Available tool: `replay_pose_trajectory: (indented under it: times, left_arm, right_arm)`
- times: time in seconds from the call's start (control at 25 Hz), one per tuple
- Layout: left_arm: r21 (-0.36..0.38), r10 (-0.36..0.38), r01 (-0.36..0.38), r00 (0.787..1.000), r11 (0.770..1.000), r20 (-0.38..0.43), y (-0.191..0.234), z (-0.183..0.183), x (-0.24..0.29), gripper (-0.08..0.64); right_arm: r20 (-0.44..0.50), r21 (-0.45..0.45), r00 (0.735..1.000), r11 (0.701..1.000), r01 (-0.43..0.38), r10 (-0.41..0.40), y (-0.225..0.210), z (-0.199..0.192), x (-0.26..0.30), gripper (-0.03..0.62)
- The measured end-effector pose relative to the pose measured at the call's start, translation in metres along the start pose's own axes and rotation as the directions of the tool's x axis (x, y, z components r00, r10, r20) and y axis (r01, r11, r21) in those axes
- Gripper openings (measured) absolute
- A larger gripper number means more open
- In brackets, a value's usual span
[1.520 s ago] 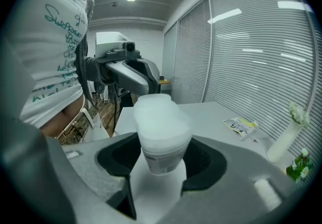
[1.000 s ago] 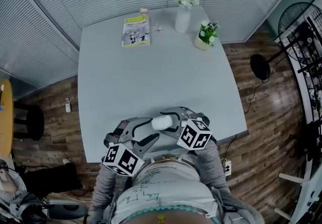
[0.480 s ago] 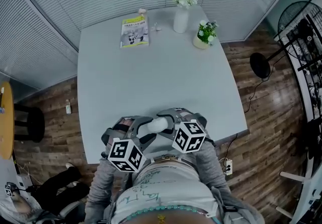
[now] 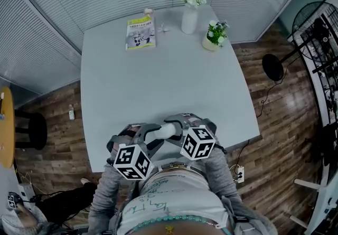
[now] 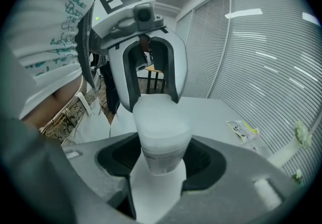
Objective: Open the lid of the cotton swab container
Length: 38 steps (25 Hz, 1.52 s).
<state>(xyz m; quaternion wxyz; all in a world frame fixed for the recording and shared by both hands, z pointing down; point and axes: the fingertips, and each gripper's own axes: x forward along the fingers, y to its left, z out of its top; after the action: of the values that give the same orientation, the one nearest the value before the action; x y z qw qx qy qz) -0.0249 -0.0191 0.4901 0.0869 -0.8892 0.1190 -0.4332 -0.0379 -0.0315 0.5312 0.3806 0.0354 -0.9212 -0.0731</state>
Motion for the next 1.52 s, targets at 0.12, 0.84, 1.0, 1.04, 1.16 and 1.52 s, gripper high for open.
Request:
replay_pose_trajectory:
  times: [0.12, 0.84, 1.0, 1.04, 1.16, 1.52]
  left_arm:
    - [-0.024, -0.021, 0.021, 1.000, 1.000, -0.003, 0.001, -0.001, 0.000, 0.174]
    - [-0.139, -0.191, 0.197, 0.980, 0.970, 0.059, -0.006, -0.010, -0.008, 0.170]
    - [-0.160, -0.217, 0.225, 0.974, 0.961, 0.063, -0.007, -0.012, -0.010, 0.170]
    - [-0.165, -0.226, 0.234, 0.972, 0.958, 0.064, -0.008, -0.013, -0.010, 0.170]
    - [-0.173, -0.252, 0.259, 0.966, 0.950, 0.064, -0.010, -0.015, -0.010, 0.170]
    - [-0.257, -0.283, 0.312, 0.948, 0.915, 0.145, -0.007, -0.010, -0.014, 0.170]
  right_arm:
    - [0.005, 0.004, 1.000, 1.000, -0.006, 0.006, 0.000, 0.000, 0.000, 0.247]
    - [0.054, -0.007, 0.997, 0.998, -0.057, 0.057, 0.013, 0.007, 0.004, 0.244]
    - [0.056, -0.018, 0.996, 0.998, -0.065, 0.066, 0.014, 0.008, 0.005, 0.244]
    - [0.055, -0.022, 0.996, 0.997, -0.068, 0.070, 0.015, 0.008, 0.005, 0.244]
    - [0.051, -0.036, 0.996, 0.996, -0.077, 0.079, 0.017, 0.008, 0.007, 0.243]
    - [0.030, -0.103, 0.997, 0.993, -0.065, 0.068, 0.016, 0.005, 0.011, 0.236]
